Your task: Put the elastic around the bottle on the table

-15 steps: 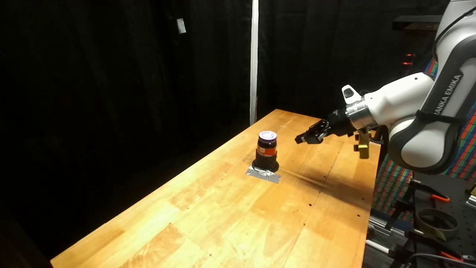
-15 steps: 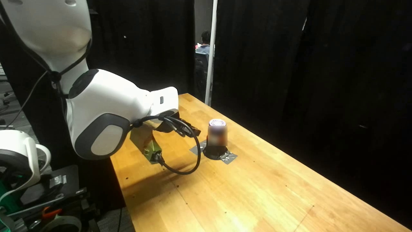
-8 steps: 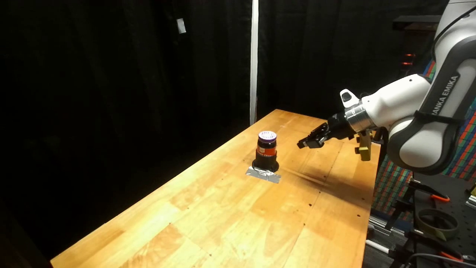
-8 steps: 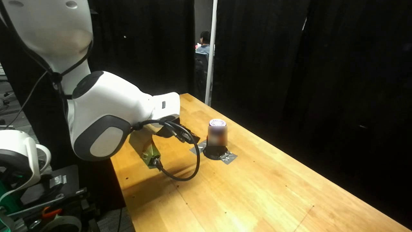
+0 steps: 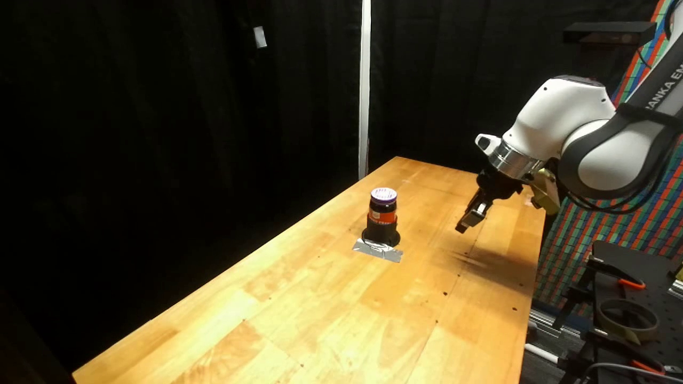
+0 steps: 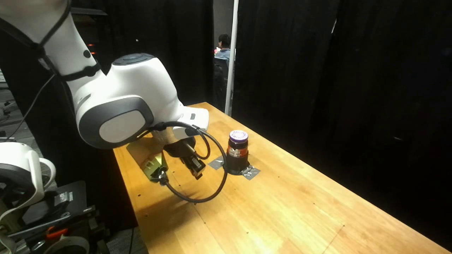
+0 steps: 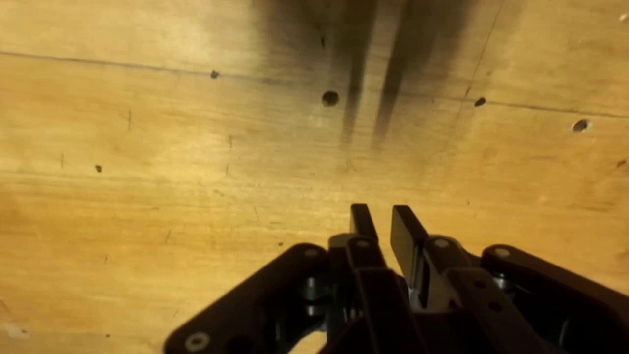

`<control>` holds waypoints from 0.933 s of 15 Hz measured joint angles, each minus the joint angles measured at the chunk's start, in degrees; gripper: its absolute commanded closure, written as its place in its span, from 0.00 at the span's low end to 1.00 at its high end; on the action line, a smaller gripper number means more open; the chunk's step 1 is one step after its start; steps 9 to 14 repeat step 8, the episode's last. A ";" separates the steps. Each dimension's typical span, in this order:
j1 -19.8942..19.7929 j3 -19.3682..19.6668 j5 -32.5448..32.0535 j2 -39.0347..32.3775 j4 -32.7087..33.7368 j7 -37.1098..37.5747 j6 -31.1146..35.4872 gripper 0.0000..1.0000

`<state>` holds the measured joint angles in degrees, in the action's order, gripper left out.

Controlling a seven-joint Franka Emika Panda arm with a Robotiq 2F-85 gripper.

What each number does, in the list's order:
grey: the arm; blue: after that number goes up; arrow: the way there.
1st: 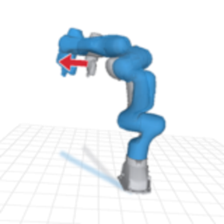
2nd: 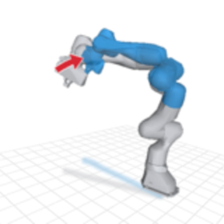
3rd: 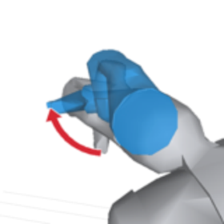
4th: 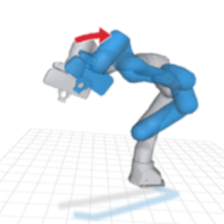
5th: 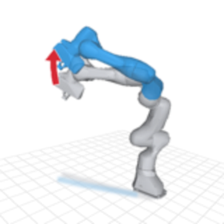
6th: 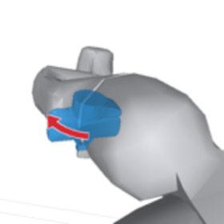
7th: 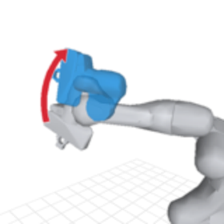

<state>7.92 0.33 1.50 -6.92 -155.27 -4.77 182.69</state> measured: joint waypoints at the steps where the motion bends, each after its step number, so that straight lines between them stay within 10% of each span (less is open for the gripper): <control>1: -0.40 -0.28 -0.43 1.32 0.57 0.02 -4.64 0.80; 8: -2.26 -1.35 0.31 12.70 10.36 -0.54 -36.80 0.19; 14: -2.26 -1.35 0.31 12.70 10.36 -0.54 -36.80 0.19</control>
